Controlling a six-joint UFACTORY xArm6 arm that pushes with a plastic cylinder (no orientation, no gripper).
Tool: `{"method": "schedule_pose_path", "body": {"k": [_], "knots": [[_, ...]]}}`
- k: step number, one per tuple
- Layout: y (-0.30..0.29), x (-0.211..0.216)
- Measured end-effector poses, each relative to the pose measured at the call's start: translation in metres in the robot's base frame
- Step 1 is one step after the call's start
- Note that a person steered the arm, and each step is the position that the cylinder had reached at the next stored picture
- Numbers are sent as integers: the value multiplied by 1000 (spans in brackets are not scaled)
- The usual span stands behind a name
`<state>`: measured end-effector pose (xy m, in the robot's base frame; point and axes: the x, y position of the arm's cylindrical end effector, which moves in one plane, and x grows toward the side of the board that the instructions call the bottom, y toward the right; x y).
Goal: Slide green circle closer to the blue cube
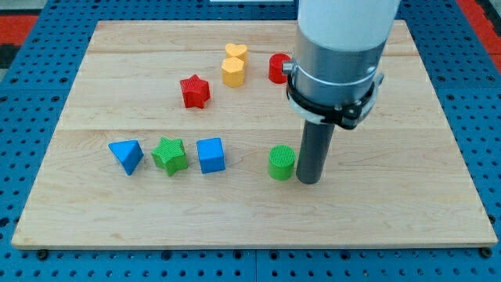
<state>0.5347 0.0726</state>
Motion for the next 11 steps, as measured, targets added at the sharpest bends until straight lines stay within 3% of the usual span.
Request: {"method": "schedule_pose_path", "body": {"k": [3, 11], "knots": [[-9, -18], [-46, -18]]}}
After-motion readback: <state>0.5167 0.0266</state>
